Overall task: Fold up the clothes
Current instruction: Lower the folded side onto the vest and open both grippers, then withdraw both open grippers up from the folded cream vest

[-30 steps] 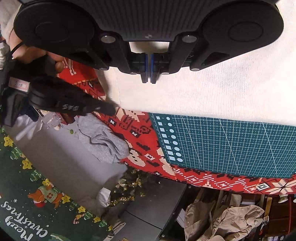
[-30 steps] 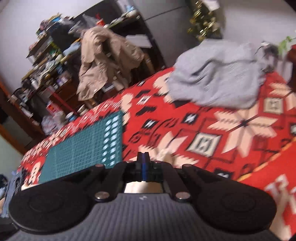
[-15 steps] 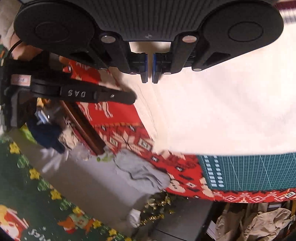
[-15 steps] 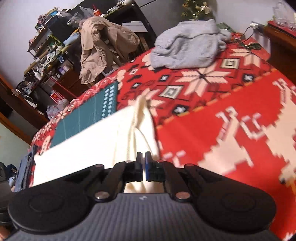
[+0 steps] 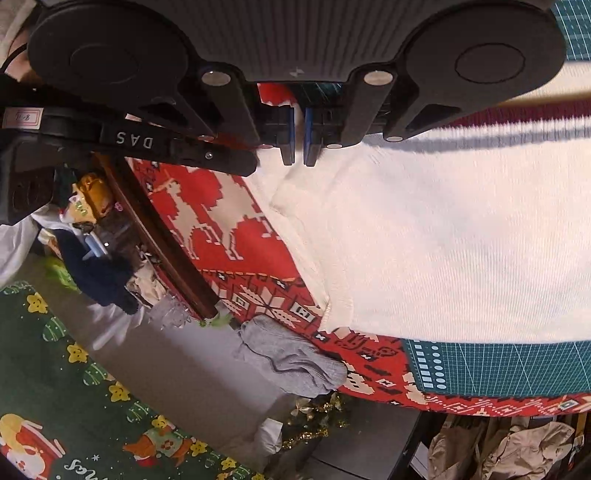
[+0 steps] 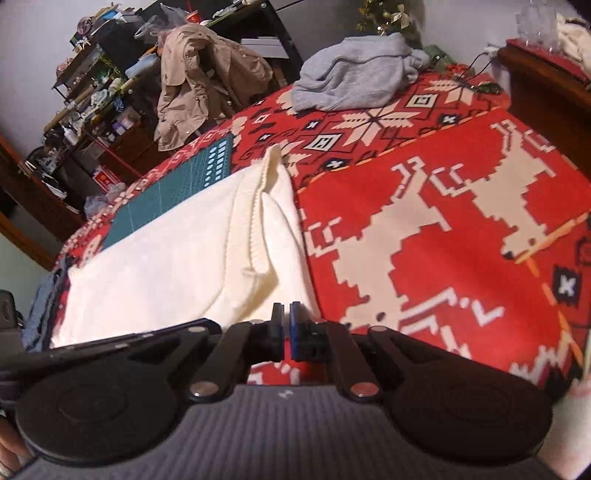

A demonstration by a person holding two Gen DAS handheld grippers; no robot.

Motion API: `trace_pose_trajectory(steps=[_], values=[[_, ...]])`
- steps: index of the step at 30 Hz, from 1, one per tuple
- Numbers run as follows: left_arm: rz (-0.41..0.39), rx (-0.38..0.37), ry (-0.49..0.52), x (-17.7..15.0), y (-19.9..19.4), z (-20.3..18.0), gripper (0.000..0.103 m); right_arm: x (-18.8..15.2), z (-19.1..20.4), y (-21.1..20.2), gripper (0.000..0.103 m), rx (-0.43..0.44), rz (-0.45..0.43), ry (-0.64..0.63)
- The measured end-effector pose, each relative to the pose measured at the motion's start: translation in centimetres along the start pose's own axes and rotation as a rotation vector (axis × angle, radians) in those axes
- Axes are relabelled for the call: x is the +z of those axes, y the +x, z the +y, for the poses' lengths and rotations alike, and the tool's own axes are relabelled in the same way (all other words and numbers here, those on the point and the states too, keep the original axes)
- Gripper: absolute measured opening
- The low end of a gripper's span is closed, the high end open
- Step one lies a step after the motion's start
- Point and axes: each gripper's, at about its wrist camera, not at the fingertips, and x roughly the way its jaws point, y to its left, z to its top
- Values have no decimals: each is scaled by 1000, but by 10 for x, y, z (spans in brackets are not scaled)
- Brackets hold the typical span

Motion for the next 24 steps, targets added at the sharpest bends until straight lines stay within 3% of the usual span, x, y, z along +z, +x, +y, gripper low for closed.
trace_pose_trajectory(steps=[4,5,10,15,22,23,24], values=[[-31,25,38,-6,-16,-7,4,-3,15,-17,8,-11,-37,-71],[-40,35,46,-7,-21,-7,5,-4,20,-21,14,-10,-47,-89],[-111,123,87,-10,-55,-1,33,-9,45,-39,32,-10,-75,-174],[-163,270,95,-14,-90,19,47,-19,69,-46,41,-3,-85,-227],[-202,418,25,-33,-123,57,50,-36,101,-53,88,-28,-174,-334],[-216,437,27,-36,-127,59,53,-39,103,-54,94,-35,-189,-343],[-233,458,32,-39,-130,60,65,-41,106,-55,97,-42,-201,-351]])
